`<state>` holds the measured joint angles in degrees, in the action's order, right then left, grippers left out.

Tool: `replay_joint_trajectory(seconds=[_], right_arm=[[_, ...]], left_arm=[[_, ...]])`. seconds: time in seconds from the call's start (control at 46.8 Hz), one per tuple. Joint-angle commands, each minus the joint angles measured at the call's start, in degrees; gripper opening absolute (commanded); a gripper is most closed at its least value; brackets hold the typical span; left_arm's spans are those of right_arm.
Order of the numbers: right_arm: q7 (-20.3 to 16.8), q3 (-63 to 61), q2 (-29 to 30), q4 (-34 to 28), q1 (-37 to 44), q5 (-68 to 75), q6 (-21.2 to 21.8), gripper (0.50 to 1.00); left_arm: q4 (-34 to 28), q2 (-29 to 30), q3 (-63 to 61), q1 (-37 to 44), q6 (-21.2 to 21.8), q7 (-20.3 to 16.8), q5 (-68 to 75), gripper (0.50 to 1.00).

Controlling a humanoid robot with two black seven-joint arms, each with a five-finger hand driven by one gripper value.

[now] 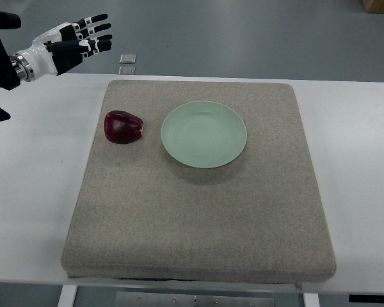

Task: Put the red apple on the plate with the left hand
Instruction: 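Lower the left hand onto the red apple and close fingers around it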

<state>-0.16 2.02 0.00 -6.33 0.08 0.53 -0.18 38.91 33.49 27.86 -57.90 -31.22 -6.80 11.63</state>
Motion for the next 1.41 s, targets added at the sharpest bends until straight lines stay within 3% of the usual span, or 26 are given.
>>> replay_joint_trajectory(seconds=[0.0, 0.363, 0.684, 1.389], right_arm=[[-0.01, 0.00, 0.00, 0.00, 0.01, 0.00, 0.00, 0.932], [-0.01, 0.00, 0.00, 0.00, 0.01, 0.00, 0.00, 0.932], [0.08, 0.00, 0.00, 0.00, 0.01, 0.00, 0.00, 0.932], [-0.01, 0.00, 0.00, 0.00, 0.01, 0.00, 0.09, 0.932]], left_arm=[[5.11, 3.06, 0.26, 0.94, 0.19, -1.54, 5.58, 0.996], [16.02, 11.59, 3.52, 5.16, 1.60, -5.24, 30.28, 0.996], [24.46, 13.09, 3.34, 9.82, 12.85, -6.99, 51.64, 0.996], [18.66, 1.75, 2.81, 9.38, 13.73, -6.20, 68.52, 0.996]])
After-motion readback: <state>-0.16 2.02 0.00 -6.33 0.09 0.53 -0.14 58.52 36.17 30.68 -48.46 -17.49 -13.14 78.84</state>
